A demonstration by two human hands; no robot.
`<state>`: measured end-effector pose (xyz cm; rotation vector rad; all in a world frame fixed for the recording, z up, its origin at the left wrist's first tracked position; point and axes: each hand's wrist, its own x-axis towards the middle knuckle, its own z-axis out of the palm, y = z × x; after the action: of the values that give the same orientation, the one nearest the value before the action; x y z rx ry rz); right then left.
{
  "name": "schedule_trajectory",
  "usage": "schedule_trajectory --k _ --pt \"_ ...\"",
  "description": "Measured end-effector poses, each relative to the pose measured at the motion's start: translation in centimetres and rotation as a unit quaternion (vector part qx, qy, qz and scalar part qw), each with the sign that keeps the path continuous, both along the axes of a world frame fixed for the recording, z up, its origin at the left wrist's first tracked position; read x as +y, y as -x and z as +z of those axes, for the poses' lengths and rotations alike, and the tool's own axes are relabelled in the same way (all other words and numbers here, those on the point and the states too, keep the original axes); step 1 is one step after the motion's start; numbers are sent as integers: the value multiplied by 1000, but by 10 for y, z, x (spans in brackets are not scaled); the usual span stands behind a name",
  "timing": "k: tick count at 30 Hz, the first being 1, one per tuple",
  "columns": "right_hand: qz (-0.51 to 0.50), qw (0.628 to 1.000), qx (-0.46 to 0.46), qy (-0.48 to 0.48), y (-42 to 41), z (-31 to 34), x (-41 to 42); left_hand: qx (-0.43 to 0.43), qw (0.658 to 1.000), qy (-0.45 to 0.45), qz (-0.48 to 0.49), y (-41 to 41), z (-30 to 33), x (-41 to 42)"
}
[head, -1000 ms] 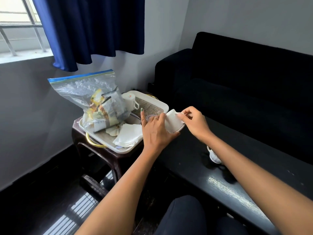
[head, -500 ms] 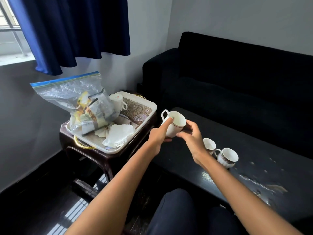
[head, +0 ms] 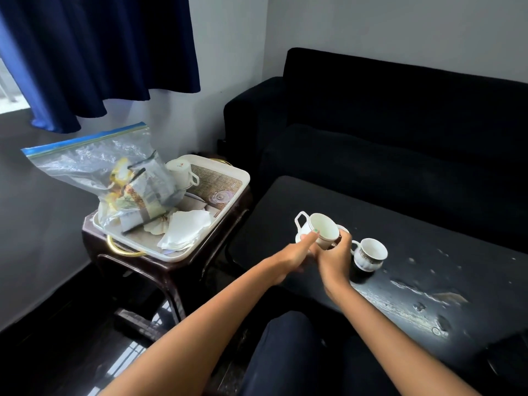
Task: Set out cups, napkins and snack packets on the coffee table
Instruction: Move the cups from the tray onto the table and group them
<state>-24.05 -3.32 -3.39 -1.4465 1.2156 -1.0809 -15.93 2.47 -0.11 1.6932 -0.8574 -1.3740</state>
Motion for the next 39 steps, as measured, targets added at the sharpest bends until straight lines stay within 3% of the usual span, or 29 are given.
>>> schedule_trajectory --k 7,10,28,39 --pt "5 1000 1 -23 32 -26 -8 -81 994 32 -63 14 -24 -1" --pt "10 999 15 -41 41 -36 -11 -74 991 56 -93 18 -31 -5" --pt "62 997 40 -24 49 -66 -24 -72 989 -14 -125 21 -71 -24" --pt "52 996 77 -10 48 -76 -35 -121 983 -58 -125 20 -83 -32"
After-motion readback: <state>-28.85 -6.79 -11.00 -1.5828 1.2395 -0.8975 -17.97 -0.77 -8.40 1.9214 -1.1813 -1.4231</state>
